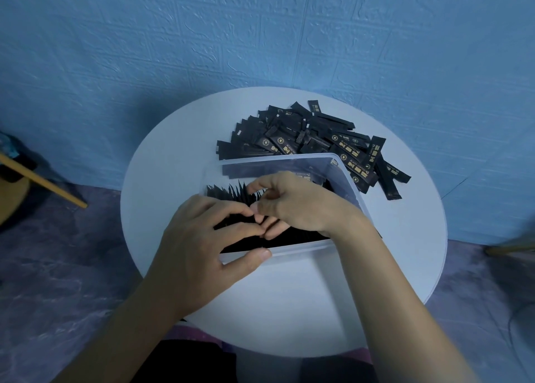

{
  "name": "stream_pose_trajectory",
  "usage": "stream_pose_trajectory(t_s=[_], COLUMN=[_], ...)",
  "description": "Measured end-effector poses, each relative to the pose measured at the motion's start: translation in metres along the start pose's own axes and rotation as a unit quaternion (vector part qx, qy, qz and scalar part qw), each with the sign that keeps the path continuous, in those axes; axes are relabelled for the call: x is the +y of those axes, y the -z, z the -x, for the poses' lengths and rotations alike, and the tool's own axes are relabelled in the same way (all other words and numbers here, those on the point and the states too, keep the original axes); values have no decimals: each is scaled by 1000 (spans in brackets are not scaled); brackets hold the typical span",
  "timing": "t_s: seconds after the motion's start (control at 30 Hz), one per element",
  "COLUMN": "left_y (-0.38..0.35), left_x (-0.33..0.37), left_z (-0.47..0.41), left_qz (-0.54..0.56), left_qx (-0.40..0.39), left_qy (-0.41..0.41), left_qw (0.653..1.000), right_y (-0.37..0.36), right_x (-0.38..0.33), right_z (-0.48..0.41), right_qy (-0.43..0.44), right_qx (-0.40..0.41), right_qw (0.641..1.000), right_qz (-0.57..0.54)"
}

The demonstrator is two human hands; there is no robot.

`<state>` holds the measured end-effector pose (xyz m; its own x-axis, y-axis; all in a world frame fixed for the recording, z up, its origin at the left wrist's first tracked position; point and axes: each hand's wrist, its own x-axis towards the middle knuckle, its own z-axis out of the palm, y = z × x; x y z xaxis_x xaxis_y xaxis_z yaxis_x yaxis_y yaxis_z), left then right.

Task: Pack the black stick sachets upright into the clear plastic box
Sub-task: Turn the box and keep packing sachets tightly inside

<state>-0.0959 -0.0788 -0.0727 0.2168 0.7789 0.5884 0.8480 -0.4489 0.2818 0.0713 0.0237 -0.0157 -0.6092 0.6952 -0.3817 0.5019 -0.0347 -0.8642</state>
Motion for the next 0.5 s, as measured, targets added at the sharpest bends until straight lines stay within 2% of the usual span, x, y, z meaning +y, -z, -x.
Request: stream_pose_trajectory(t_s=[0.23,0.4,0.5], left_y=[0,0,-1], left_x=[0,-3,-2], left_z=[0,1,0], left_qz=[-4,-1,0], left_qx=[-6,-8,-4], left_qy=[5,1,2], left_qw=[1000,1000,1000], right_y=[4,23,41], right_x=[3,9,13], right_z=[7,25,46], right_qy=[1,15,45], right_qx=[6,75,118], right_qw=[1000,994,992], right_qz=[0,77,14])
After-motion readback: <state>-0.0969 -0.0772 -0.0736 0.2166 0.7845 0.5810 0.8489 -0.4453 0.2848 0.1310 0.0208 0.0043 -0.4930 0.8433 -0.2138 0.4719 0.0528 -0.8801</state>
